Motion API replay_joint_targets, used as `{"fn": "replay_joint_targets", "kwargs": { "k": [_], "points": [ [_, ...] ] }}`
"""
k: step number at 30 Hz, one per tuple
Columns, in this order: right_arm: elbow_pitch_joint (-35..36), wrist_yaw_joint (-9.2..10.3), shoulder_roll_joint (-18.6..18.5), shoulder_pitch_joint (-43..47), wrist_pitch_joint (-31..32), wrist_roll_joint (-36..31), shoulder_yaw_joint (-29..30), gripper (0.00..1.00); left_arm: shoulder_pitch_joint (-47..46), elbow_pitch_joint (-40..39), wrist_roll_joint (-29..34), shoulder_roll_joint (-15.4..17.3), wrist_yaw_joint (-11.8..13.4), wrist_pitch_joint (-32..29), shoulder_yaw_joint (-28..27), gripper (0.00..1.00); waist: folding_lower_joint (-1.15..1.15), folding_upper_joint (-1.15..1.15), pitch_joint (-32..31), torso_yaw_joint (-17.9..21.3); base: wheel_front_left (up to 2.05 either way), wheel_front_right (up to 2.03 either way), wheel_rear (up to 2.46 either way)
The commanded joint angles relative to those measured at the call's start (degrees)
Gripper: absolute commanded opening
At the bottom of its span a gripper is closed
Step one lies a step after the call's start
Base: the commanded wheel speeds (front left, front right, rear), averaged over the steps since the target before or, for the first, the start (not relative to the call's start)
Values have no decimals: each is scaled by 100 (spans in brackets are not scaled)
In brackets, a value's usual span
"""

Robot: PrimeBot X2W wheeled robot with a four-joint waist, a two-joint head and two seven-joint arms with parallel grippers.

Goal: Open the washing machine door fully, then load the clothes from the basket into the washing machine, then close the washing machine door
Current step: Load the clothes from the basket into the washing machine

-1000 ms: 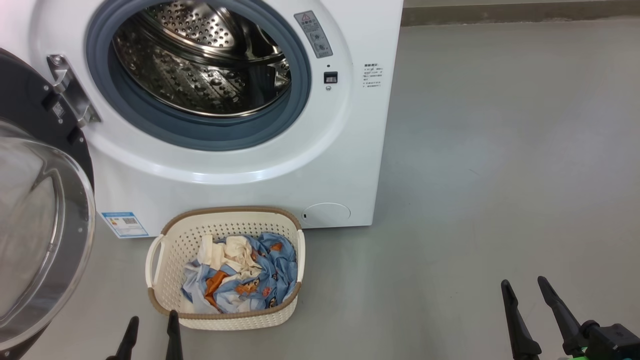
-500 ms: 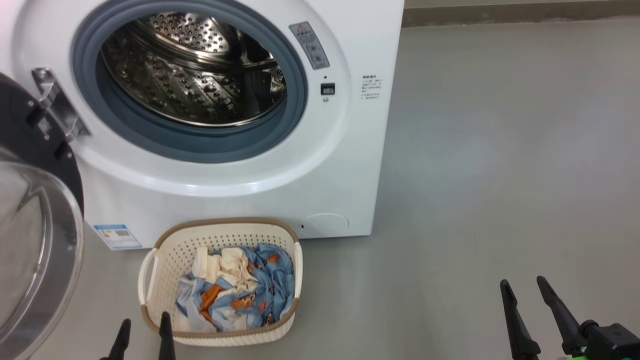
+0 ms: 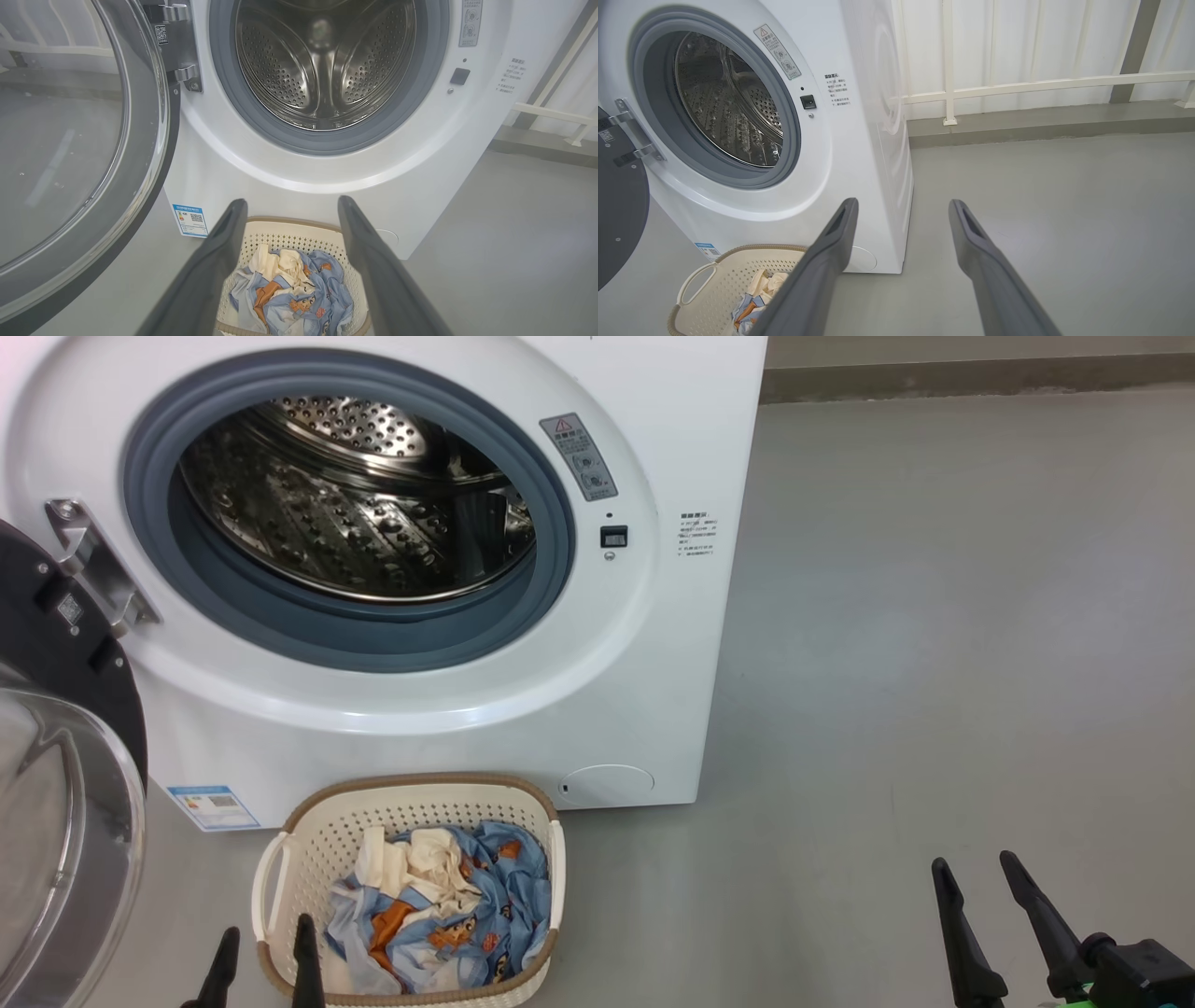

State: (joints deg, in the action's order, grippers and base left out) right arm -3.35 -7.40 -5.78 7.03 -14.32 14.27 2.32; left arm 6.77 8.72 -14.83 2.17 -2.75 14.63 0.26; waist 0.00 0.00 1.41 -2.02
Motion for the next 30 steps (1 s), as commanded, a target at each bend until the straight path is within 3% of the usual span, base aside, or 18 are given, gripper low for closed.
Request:
{"fn": "replay_joint_targets", "kwargs": {
  "k": [1, 20, 30],
  "points": [
    [134, -9, -79, -112, -68, 28, -153, 100, -161, -153, 38, 71, 35, 37, -184, 100, 0, 0, 0, -3, 0, 0, 0],
    [157, -9, 21, -257, -68, 100, -277, 100, -278, -238, 106, 71, 56, 37, -184, 100, 0, 0, 394, 177, 0, 0, 0],
    [198, -9, 94, -694, -68, 230, -442, 100, -1163, 495, -151, 71, 184, 37, 10, 100, 0, 0, 1507, 391, 0, 0, 0]
  ]
}}
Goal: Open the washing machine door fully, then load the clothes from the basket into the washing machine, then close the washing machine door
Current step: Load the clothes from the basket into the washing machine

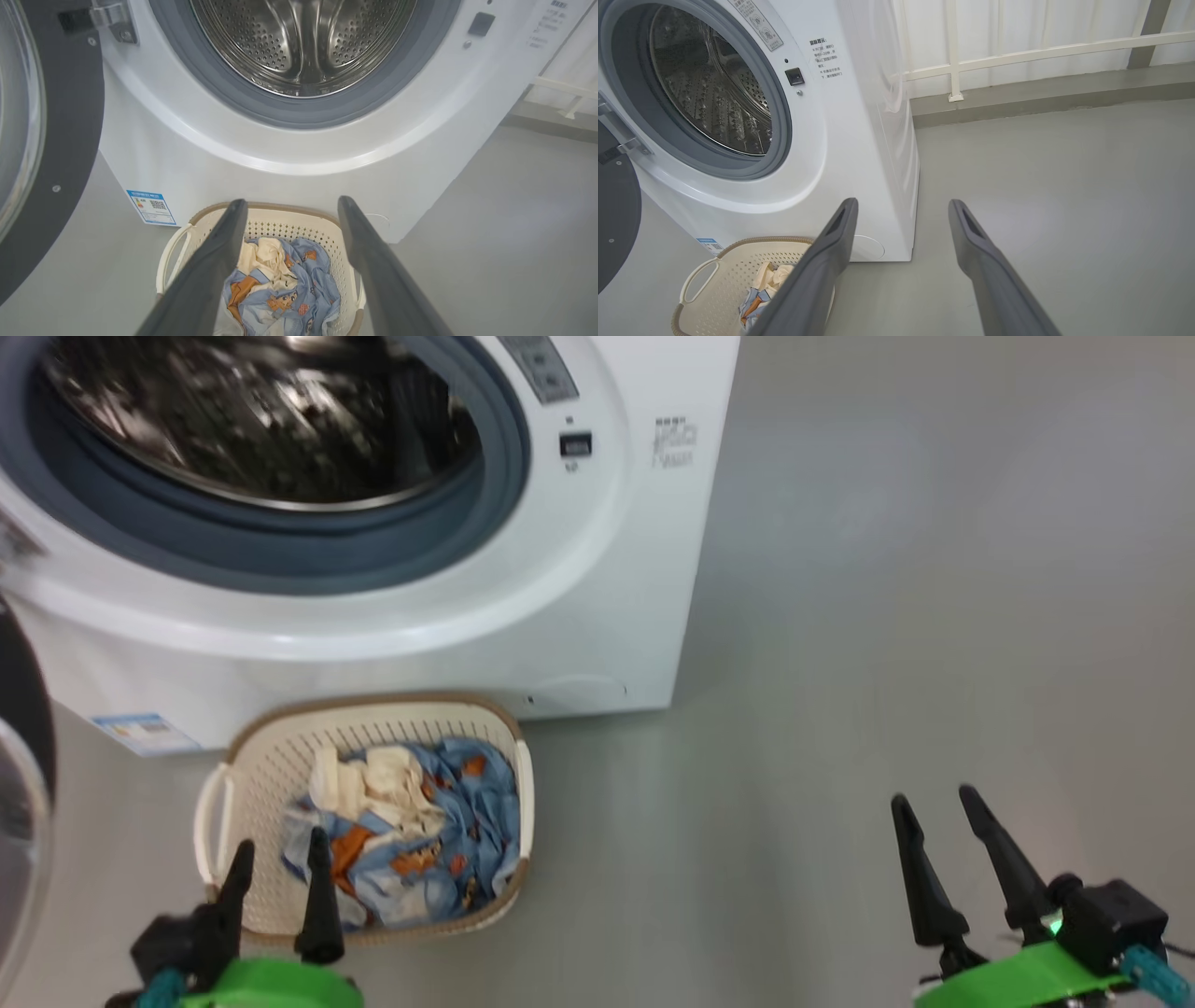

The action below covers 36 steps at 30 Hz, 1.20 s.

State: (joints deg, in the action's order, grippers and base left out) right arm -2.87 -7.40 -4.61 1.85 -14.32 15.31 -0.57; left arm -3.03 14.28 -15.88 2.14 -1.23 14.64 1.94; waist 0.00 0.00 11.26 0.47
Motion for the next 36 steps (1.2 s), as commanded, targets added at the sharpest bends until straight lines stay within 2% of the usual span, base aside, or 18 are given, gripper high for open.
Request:
{"fn": "replay_joint_targets", "kwargs": {
  "k": [1, 7, 14, 26, 36],
  "points": [
    [153, -9, -21, -242, -68, 145, -169, 100, -328, 100, -110, 74, 38, 36, -134, 100, 0, 0, 661, 168, 0, 0, 0],
    [163, -9, -30, -674, -68, 262, -352, 100, -1349, 974, -180, 228, -61, -215, -109, 100, 0, 0, 1509, 351, 0, 0, 0],
    [157, -9, -40, -1133, -68, 369, -517, 100, -2311, 1838, -263, 595, -255, -931, -46, 100, 0, 0, 2240, 580, 0, 0, 0],
    [162, -9, -78, -1535, -68, 495, -718, 100, -3288, 3121, -491, 918, -503, -1615, 112, 100, 0, 0, 2799, 842, 0, 0, 0],
    [207, -9, -117, -1661, -68, 580, -823, 100, -3827, 3925, -666, 1226, -578, -1937, 165, 100, 0, 0, 3253, 1119, 0, 0, 0]
  ]
}}
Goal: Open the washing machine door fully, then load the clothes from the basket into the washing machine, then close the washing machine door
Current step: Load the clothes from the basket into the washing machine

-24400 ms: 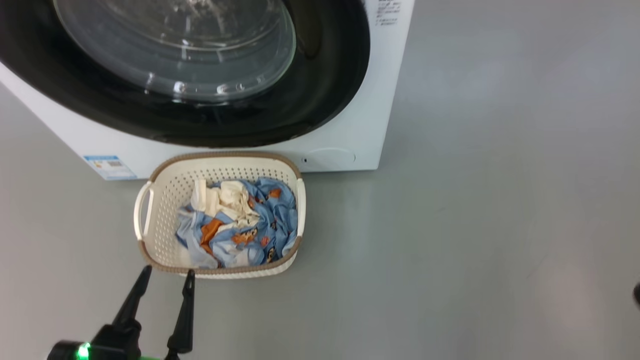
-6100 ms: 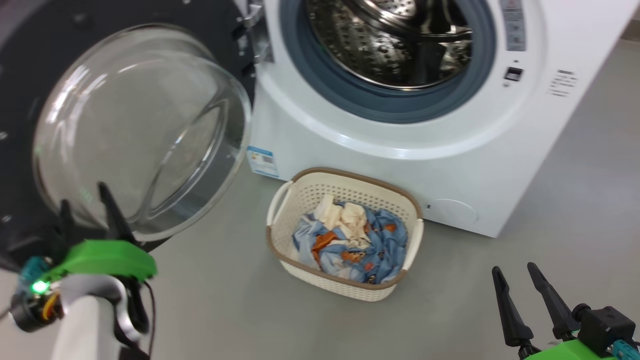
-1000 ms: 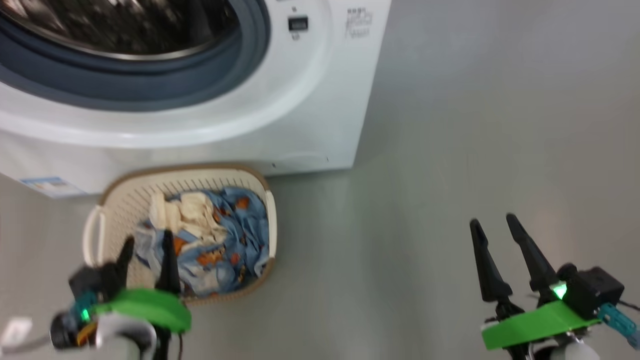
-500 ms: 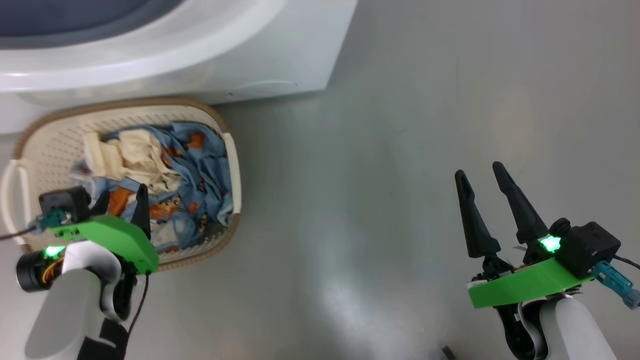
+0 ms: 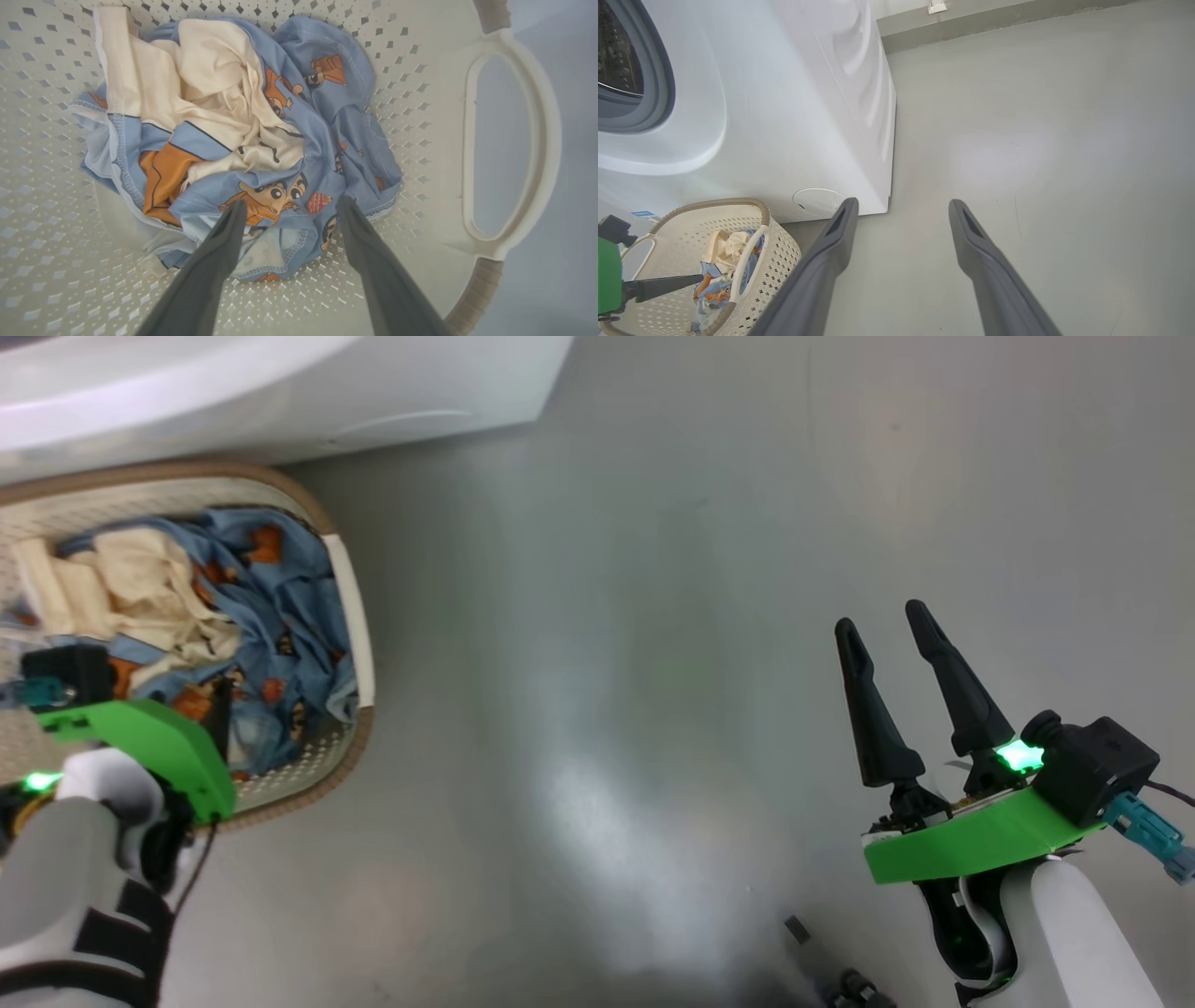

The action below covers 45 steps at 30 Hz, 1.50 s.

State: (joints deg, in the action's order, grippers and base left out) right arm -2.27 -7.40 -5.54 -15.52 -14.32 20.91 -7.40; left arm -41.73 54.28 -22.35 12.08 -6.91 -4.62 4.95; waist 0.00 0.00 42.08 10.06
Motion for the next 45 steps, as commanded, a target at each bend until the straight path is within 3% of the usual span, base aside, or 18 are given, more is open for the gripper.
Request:
{"fn": "replay_joint_targets", "kwargs": {
  "k": [1, 7, 19, 43, 45],
  "points": [
    [150, -9, -26, 62, -68, 32, -145, 100, -10, -5, -26, 281, -15, -24, -129, 100, 0, 0, 227, 193, 0, 0, 0],
    [193, -9, -43, -2, -68, 90, -166, 100, -296, 300, -27, 517, -33, -168, -27, 100, 0, 0, 573, 323, 0, 0, 0],
    [357, -9, -78, -132, -68, 164, -256, 100, -769, 562, -13, 678, -42, -198, 293, 100, 0, 0, 1027, 376, 0, 0, 0],
    [578, -9, -128, 71, -68, 264, -270, 100, -1531, 1405, 269, 668, 492, 217, 665, 100, 0, 0, 1360, 595, 0, 0, 0],
    [590, -9, -120, 64, -68, 274, -258, 100, -1590, 1468, 270, 671, 526, 237, 681, 91, 0, 0, 1406, 619, 0, 0, 0]
  ]
}}
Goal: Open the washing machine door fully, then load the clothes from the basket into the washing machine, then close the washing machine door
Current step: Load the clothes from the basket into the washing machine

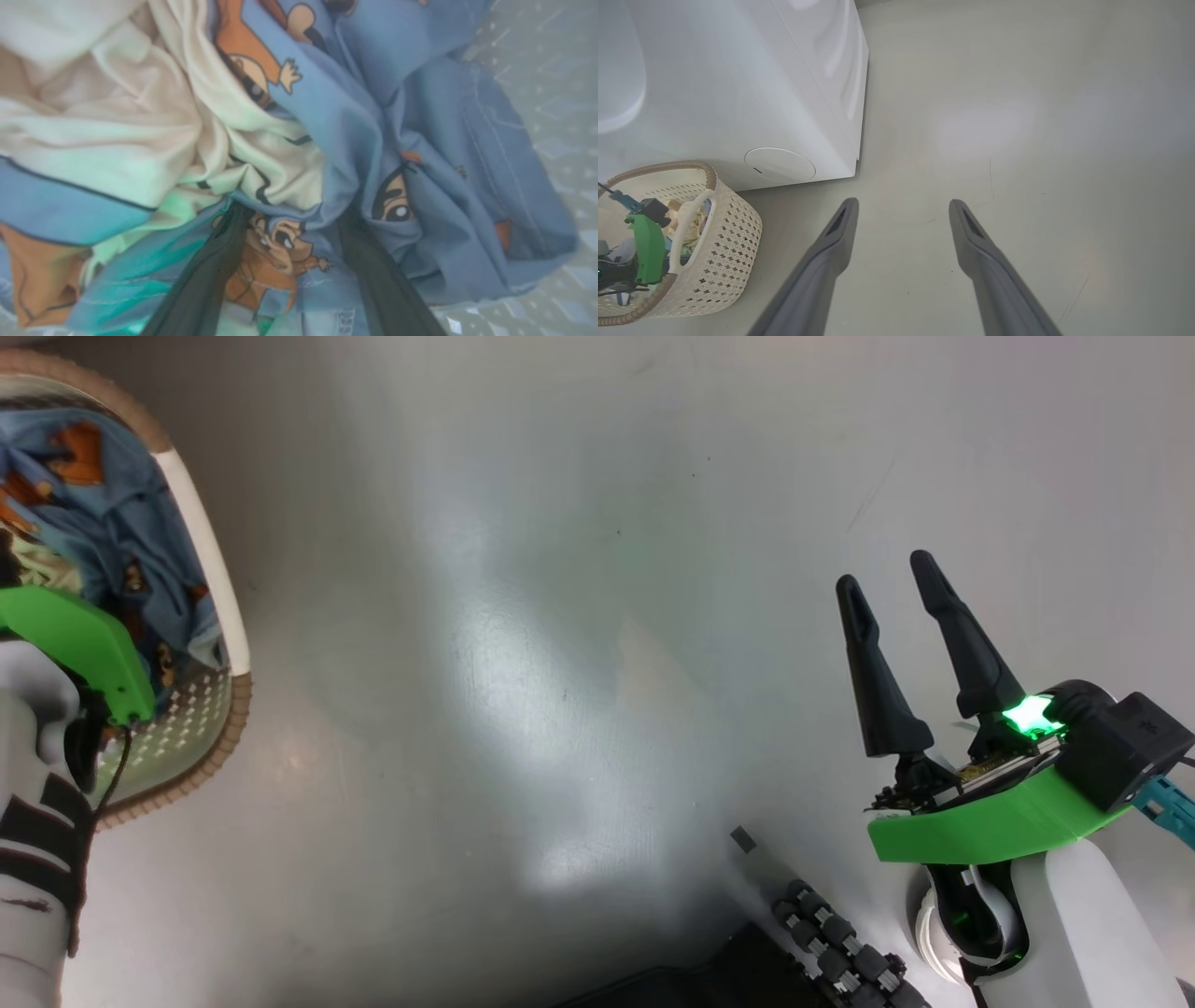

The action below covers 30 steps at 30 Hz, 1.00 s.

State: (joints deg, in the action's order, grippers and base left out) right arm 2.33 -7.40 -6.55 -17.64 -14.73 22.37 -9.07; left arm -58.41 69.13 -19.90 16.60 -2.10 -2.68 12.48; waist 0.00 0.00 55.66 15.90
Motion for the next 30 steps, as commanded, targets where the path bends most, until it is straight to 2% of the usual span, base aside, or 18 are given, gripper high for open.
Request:
{"fn": "replay_joint_targets", "kwargs": {
  "k": [1, 2, 4, 5, 16, 22, 30],
  "points": [
    [139, -9, -16, 271, -27, 131, -78, 100, 51, 11, 26, 219, 63, 58, -64, 75, 0, 0, 63, 40, 0, 0, 0],
    [148, -9, -14, 269, -27, 133, -65, 100, 28, 37, 30, 220, 88, 75, -55, 53, 0, 0, 76, 41, 0, 0, 0],
    [165, -9, -16, 266, -27, 136, -44, 100, -10, 86, 40, 251, 100, 117, -33, 24, 0, 0, 106, 42, 0, 0, 0],
    [166, -9, -19, 261, -27, 138, -29, 100, -24, 106, 42, 258, 110, 149, -24, 0, 0, 0, 113, 37, 0, 0, 0],
    [105, -9, -51, 191, -27, 113, 132, 100, 133, 219, -143, 68, 143, 710, -82, 0, 0, 0, -207, -371, 0, 0, 0],
    [25, -9, -72, 198, -27, 87, 176, 100, 478, 143, -360, -179, 114, 1384, -224, 0, 0, 0, -726, -675, 0, 0, 0],
    [-92, -9, -69, 440, -27, 35, 352, 100, 1171, -287, -645, -506, 82, 1743, -468, 0, 0, 0, -1614, -1044, 0, 0, 0]
  ]
}}
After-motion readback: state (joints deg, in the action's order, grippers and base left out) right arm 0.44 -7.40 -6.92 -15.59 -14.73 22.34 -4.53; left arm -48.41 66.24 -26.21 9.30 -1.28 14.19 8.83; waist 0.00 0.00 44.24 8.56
